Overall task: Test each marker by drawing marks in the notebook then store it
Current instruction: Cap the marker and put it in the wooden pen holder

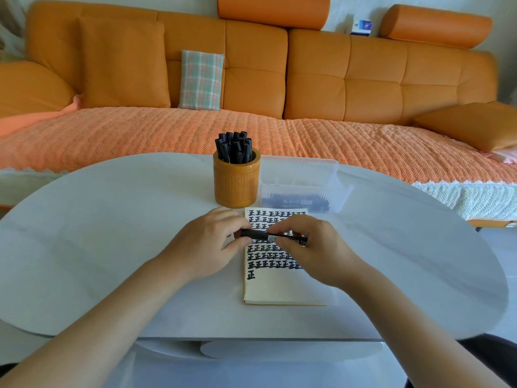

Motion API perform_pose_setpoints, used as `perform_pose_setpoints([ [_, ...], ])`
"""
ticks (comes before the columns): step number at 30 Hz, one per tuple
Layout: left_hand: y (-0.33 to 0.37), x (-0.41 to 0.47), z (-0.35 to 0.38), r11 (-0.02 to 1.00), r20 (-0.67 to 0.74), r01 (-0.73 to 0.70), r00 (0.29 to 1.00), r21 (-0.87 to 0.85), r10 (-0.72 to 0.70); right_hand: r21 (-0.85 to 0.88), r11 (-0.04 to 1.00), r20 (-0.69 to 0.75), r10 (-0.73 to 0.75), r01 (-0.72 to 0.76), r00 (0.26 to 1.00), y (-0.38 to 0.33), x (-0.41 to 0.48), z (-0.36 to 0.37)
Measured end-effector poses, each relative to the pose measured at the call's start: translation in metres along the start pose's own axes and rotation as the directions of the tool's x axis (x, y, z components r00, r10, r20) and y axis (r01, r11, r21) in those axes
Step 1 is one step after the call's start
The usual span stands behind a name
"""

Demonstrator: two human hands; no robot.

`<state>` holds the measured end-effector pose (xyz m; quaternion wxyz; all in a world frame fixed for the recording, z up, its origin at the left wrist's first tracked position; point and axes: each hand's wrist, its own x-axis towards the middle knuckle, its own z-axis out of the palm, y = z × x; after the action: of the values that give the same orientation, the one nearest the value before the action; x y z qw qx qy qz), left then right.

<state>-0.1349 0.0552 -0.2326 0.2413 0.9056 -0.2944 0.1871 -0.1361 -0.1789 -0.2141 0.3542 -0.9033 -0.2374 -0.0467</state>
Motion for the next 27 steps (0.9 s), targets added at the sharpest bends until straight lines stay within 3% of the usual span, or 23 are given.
perform_pose_setpoints([
  [5, 0.001, 0.004, -0.002, 0.999, 0.003, -0.028, 1.000, -0.040, 0.028, -0.156, 0.974, -0.105, -0.181, 0.164, 0.978, 0.010, 0.003, 0.004],
  [8, -0.001, 0.007, -0.002, 0.997, 0.032, -0.041, 0.999, -0.062, 0.043, -0.359, 0.879, -0.145, -0.384, 0.314, 0.912, 0.009, 0.007, 0.003],
  [10, -0.002, 0.010, -0.002, 0.997, 0.016, -0.040, 0.999, -0.064, 0.041, -0.410, 0.844, -0.142, -0.433, 0.346, 0.890, 0.007, 0.011, 0.000],
  [13, -0.003, 0.016, -0.008, 0.998, -0.043, -0.067, 0.997, -0.023, 0.066, -0.304, 0.917, -0.135, -0.311, 0.260, 0.941, -0.003, 0.017, -0.002],
  [15, -0.004, 0.022, -0.016, 0.995, -0.084, -0.100, 0.991, 0.004, 0.100, -0.081, 0.986, -0.074, -0.149, 0.143, 0.986, -0.007, 0.023, -0.002],
  [18, -0.007, 0.029, -0.029, 0.990, -0.100, -0.137, 0.985, 0.014, 0.138, 0.143, 0.990, 0.048, -0.002, -0.005, 0.999, -0.016, 0.034, -0.006],
  [24, -0.027, 0.049, -0.040, 0.996, -0.147, -0.079, 0.986, -0.028, 0.074, -0.191, 0.978, 0.108, -0.059, 0.079, 0.992, -0.028, 0.061, -0.001],
  [27, -0.038, 0.060, -0.040, 0.988, -0.230, 0.055, 0.969, -0.141, -0.087, -0.158, 0.983, 0.014, -0.087, 0.089, 0.996, -0.032, 0.085, -0.003],
])
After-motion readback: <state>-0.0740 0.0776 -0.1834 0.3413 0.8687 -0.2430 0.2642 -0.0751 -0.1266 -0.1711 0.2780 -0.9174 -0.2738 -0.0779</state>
